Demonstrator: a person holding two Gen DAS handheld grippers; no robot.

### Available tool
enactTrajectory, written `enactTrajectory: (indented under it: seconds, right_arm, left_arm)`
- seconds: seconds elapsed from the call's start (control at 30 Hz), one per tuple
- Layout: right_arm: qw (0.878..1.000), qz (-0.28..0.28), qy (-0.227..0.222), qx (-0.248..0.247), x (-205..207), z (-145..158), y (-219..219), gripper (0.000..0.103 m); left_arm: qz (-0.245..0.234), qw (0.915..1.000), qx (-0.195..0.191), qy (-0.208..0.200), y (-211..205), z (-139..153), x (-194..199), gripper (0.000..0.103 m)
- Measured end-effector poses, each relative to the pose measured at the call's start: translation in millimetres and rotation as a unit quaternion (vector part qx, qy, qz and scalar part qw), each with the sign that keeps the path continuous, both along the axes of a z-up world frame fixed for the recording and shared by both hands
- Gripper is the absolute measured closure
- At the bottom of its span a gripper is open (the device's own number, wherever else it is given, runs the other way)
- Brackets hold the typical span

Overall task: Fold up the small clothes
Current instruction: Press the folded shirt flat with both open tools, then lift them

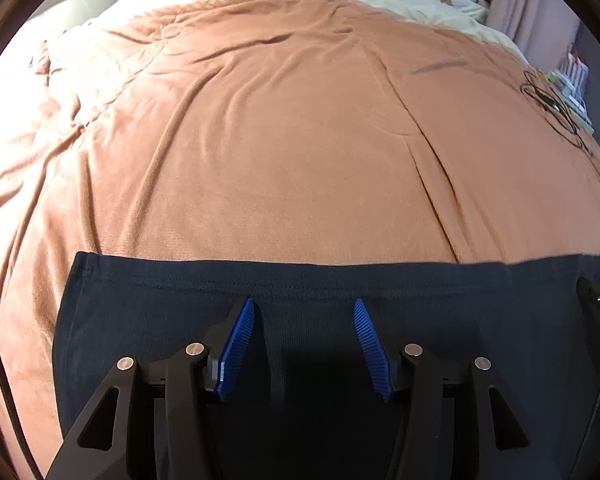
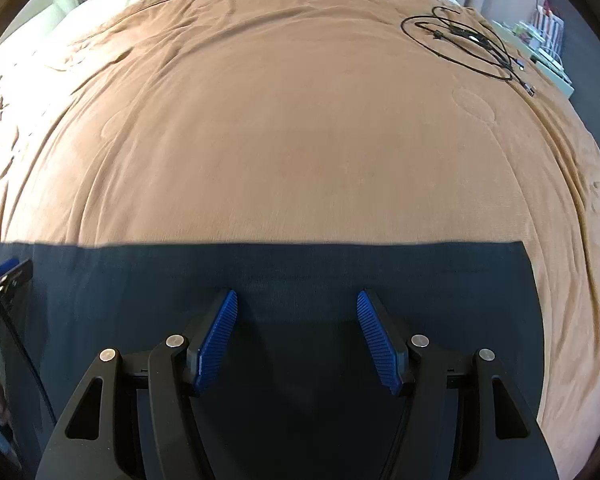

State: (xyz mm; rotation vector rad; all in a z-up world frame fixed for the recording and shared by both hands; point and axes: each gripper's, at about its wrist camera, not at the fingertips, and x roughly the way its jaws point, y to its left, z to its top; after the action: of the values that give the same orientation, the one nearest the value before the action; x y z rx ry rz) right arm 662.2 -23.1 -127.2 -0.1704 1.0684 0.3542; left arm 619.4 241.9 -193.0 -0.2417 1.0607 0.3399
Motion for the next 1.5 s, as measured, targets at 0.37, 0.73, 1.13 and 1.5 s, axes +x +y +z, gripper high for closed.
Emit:
enactTrajectory:
  seconds: [0.37, 0.73, 1.13, 1.5]
  right_arm:
    - [0.999, 0.013, -0.002, 0.038, -34.3, 32.3, -30.4, 0.042]
    - [0.998, 0.044, 0.02, 0.034, -104.8, 33.7, -64.5, 0.042]
    - [0.999, 0.043, 0.021, 0.011, -192.5, 21.2, -94.9, 0.042]
    - [1.0, 0.024, -0.003, 0.011, -280.3, 11.4, -128.1, 0.042]
  left_arm:
    - [-0.014, 0.9996, -0.025, -0.008, 4.4, 34.7, -49.2, 0.048]
    - [-0.027, 0.9987, -0.043, 0.005, -26.1, 26.9, -129.4, 0.048]
    - [-0.034, 0.9991, -0.026, 0.008, -60.9, 8.1, -220.0, 0.047]
    - [-0.024, 0.9996, -0.01, -0.012, -85.0, 1.9, -292.7, 0.046]
